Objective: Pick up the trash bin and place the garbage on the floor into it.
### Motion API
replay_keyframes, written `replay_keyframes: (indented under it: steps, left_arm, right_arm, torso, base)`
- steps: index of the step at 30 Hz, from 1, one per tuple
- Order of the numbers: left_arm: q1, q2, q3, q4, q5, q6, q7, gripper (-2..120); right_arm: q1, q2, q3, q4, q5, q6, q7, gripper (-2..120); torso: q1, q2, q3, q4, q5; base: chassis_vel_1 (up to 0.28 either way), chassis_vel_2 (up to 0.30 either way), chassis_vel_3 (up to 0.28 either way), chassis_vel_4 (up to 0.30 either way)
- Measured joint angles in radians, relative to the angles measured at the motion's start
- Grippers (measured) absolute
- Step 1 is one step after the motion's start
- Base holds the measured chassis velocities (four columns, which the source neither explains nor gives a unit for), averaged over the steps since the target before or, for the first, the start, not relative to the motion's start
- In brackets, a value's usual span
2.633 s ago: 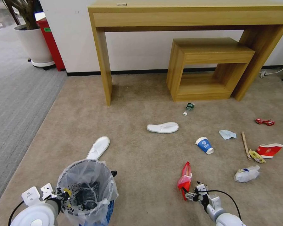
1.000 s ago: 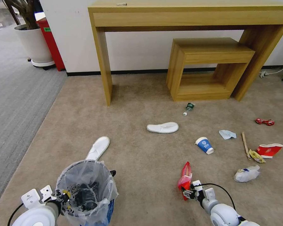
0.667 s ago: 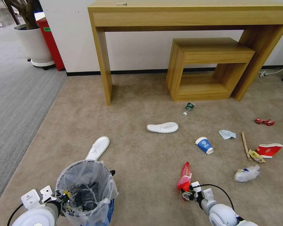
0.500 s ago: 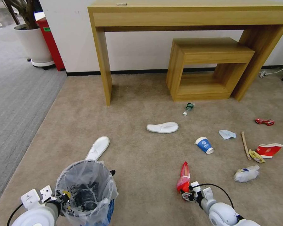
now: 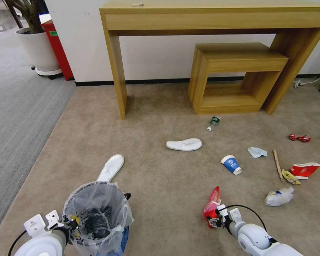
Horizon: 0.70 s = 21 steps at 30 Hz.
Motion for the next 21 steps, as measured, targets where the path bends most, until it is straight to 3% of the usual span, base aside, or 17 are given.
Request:
replay_keyframes:
  steps: [5,12,16,17,21]
  left_arm:
    - [-0.001,0.0,0.0,0.0,0.0,0.0,0.0,0]
    - [0.002,-0.006,-0.001,0.001,0.004,-0.003,0.002,0]
    - [0.004,-0.007,-0.002,0.0,0.004,-0.003,0.003,0]
    - [0.006,-0.007,-0.003,-0.001,0.004,-0.004,0.003,0]
    - [0.007,-0.008,-0.003,-0.001,0.007,-0.005,0.005,0]
  right_arm:
    - [0.0,0.002,-0.005,0.001,-0.006,0.016,0.009,67]
    - [0.003,0.002,-0.01,0.0,-0.021,0.052,0.011,36]
    - [0.003,0.002,-0.012,-0.001,-0.023,0.055,0.012,30]
    - [0.003,0.005,-0.014,-0.002,-0.026,0.061,0.015,21]
    - [0.002,0.006,-0.015,-0.002,-0.031,0.067,0.018,8]
  torso:
    - [0.0,0.0,0.0,0.0,-0.0001]
    - [0.0,0.0,0.0,0.0,-0.0002]
    - [0.0,0.0,0.0,0.0,-0.0002]
    - [0.0,0.0,0.0,-0.0002,-0.0002]
    - [0.0,0.0,0.0,-0.0002,-0.0002]
  base:
    - [0.0,0.0,0.0,0.0]
    - [0.0,0.0,0.0,0.0]
    - [0.0,0.0,0.0,0.0]
    - [0.0,0.0,0.0,0.0]
    - [0.0,0.0,0.0,0.0]
